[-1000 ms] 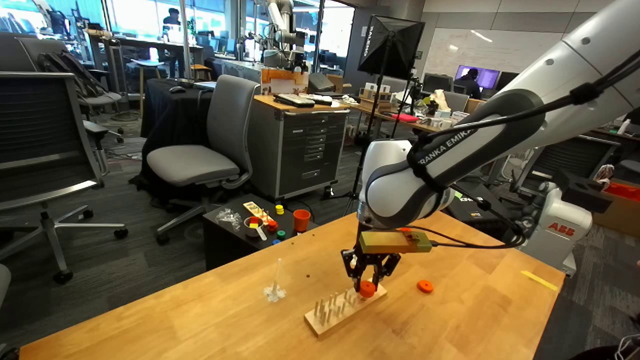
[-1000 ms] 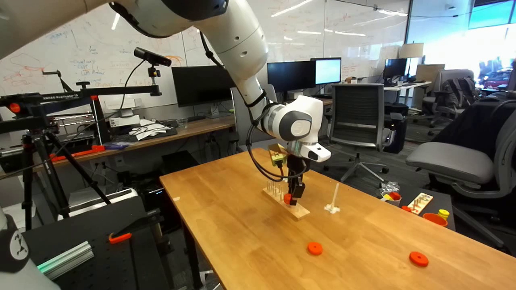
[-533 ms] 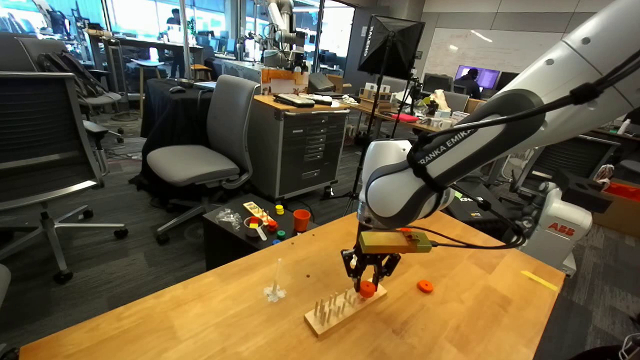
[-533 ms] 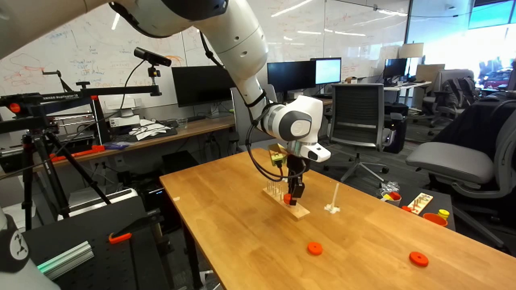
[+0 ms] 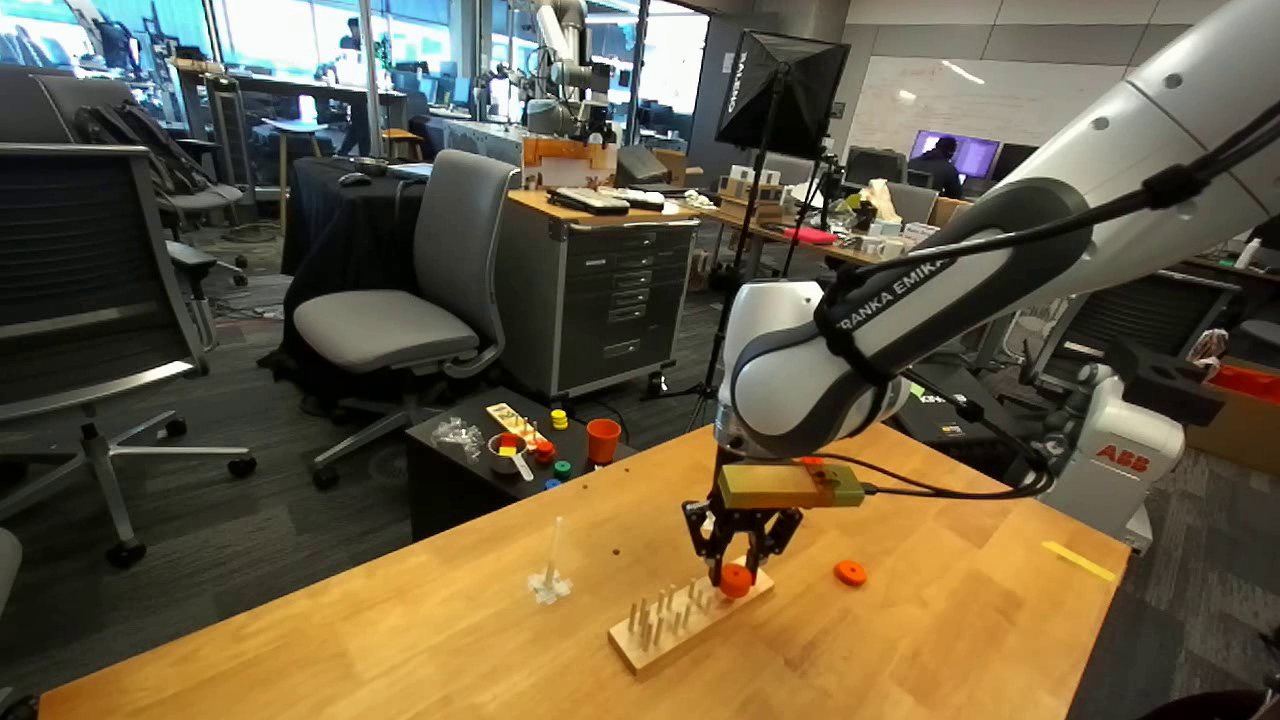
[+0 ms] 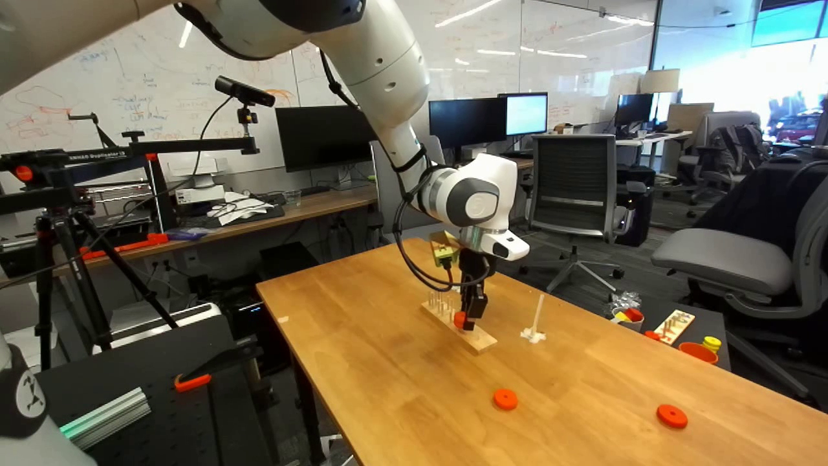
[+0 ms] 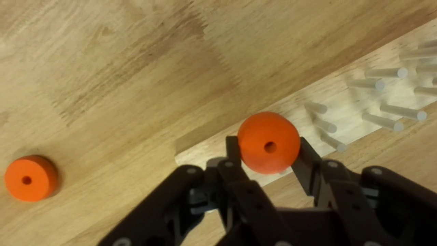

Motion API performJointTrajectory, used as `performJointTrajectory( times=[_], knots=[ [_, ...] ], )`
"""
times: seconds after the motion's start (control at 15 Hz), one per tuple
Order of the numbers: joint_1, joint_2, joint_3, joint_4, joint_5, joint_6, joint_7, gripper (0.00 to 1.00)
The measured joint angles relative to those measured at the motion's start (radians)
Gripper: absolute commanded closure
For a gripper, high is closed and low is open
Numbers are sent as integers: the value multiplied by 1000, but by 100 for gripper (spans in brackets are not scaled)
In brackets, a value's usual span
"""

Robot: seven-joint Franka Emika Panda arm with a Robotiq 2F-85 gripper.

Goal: Attach the orange discs to the rods on the wooden rack

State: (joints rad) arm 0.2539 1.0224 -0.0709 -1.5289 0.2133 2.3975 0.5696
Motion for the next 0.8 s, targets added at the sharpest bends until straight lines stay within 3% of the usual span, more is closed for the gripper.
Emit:
performJointTrajectory(
  times=[0.47, 0.53, 0.6, 0.8],
  knots=[
    [4, 0, 0, -33, 0, 0, 4, 83],
    [4, 0, 0, -37, 0, 0, 4, 72],
    [3, 0, 0, -39, 0, 0, 5, 83],
    [2, 0, -3, -46, 0, 0, 5, 83]
  ],
)
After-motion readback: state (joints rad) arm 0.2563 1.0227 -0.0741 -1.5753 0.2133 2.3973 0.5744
